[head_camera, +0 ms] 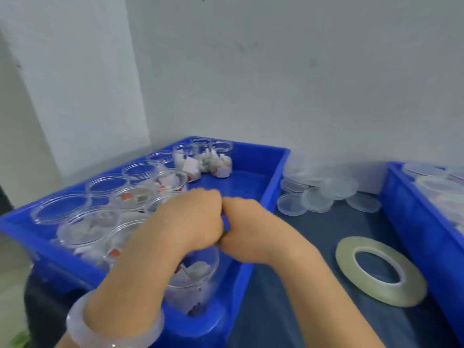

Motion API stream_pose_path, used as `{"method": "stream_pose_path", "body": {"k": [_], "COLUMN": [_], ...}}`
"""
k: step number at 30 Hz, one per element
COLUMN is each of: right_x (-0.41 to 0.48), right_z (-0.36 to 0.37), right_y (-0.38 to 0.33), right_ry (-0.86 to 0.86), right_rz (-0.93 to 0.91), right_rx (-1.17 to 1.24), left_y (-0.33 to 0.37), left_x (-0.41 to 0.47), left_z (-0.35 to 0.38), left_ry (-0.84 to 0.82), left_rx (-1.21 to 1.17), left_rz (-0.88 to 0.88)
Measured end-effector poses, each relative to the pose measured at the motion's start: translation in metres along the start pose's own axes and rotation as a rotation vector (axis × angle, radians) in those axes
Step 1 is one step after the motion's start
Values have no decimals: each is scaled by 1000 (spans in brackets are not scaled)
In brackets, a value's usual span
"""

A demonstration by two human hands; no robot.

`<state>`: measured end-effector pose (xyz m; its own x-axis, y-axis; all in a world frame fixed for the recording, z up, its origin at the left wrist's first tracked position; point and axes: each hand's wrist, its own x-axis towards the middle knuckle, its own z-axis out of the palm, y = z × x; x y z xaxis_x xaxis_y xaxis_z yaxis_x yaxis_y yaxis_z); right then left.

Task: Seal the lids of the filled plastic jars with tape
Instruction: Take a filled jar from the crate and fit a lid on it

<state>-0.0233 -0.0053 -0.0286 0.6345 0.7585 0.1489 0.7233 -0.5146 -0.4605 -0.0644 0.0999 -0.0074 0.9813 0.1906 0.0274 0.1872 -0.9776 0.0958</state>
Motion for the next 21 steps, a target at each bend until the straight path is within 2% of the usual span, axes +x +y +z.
{"method": "stream_pose_path", "body": {"k": [2, 3, 5, 7, 10, 12, 14, 16, 17, 21], "right_x": [9, 10, 10, 5, -5, -19, -37, -55, -61, -66], "right_z": [17, 22, 23, 11, -31, -68, -102, -121, -121, -69], "right_y": [-3, -3, -4, -8, -11, -1, 17, 39, 52, 108], "right_ry": [-130, -136, -52, 113, 450, 669, 776, 750, 682, 208], "right_rz": [46, 57, 61, 34, -2, 1, 55, 184, 284, 655], "right_rx": [-84, -123, -155, -131, 32, 171, 254, 211, 172, 72], "left_y": [-15, -18, -19, -15, 5, 27, 60, 103, 124, 153], "left_x": [2, 3, 5, 5, 4, 6, 12, 13, 13, 26], "left_z": [14, 19, 18, 2, -42, -71, -79, -59, -37, 67], "left_ry": [-191, -227, -171, -18, 376, 594, 644, 594, 565, 462], "left_rx": [31, 26, 25, 11, -119, -394, -786, -1045, -1129, -1340], "left_rz": [0, 12, 33, 56, 147, 241, 330, 292, 249, 27]}}
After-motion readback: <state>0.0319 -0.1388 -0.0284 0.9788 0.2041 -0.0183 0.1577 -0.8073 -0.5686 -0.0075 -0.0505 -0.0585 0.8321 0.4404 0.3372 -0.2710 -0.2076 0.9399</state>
